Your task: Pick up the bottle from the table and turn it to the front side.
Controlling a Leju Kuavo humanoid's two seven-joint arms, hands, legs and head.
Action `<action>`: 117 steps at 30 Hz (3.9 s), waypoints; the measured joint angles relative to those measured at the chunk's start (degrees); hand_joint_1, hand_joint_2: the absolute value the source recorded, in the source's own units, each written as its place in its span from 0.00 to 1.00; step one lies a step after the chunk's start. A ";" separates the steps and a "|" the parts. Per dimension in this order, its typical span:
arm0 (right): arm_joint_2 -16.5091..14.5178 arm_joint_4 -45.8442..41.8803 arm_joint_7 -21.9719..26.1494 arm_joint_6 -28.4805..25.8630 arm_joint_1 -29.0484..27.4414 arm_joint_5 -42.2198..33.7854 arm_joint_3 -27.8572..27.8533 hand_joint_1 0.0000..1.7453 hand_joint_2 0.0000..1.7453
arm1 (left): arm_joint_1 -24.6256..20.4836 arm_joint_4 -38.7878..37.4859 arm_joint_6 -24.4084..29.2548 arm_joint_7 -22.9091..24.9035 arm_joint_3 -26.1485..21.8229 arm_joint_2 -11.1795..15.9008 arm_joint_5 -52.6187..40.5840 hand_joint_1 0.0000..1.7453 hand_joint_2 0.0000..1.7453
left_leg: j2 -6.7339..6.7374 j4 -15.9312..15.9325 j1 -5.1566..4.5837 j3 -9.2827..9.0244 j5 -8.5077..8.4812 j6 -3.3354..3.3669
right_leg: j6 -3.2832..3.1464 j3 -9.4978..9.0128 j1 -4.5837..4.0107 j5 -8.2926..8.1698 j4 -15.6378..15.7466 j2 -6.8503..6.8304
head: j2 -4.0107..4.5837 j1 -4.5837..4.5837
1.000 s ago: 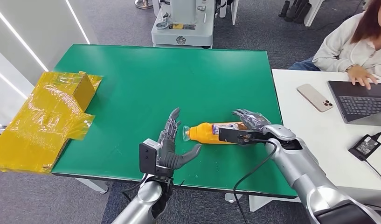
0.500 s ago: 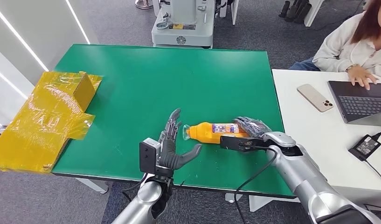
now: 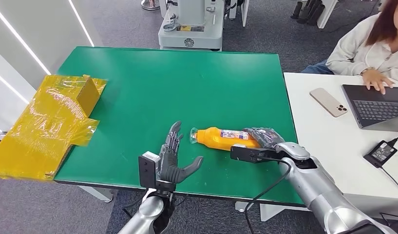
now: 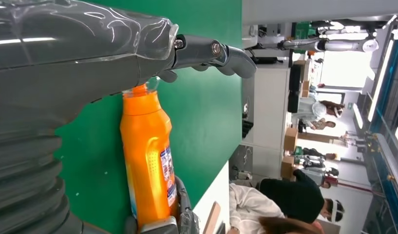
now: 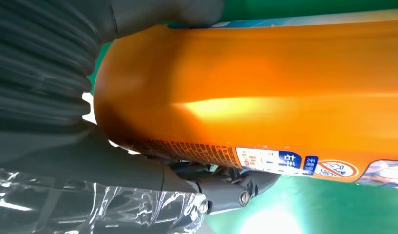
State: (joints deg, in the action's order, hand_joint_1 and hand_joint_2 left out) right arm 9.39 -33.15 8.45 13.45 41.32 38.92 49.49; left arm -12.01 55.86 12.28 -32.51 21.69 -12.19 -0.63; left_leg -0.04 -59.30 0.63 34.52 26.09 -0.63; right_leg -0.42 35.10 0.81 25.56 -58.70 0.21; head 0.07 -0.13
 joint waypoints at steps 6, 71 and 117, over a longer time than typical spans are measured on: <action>-3.31 0.58 1.67 -3.12 -0.29 -1.73 0.44 1.00 1.00 | 2.57 3.18 2.85 0.05 -0.43 0.61 -0.36 0.00 1.00 | 0.02 0.02 0.02 -0.02 0.00 -0.01 | -0.02 0.02 -0.02 0.00 -0.01 0.01 | 0.00 0.01; -10.43 -36.34 22.28 -16.71 -29.97 -31.26 -35.03 1.00 1.00 | -17.23 -5.22 -21.94 7.93 -4.38 1.89 10.80 0.00 1.00 | -0.20 0.02 0.01 0.16 -0.07 -0.04 | -0.01 0.11 -0.03 0.00 0.00 -0.22 | 0.00 0.00; -18.32 -7.90 21.57 -27.71 -12.48 -10.84 -21.06 1.00 1.00 | -25.64 -16.18 -24.63 7.96 -1.70 -2.78 12.45 0.00 1.00 | -0.17 0.01 0.02 0.14 -0.09 -0.07 | -0.04 0.16 -0.03 -0.01 -0.04 -0.14 | 0.00 0.00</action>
State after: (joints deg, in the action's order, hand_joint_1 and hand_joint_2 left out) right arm -8.93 -41.05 30.02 -14.26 28.84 28.08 28.44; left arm -37.65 39.68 -12.35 -24.56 19.99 -14.97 11.82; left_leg -0.21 -59.29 0.65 34.66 26.00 -0.70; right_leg -0.46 35.25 0.77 25.55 -58.74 0.07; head 0.07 -0.13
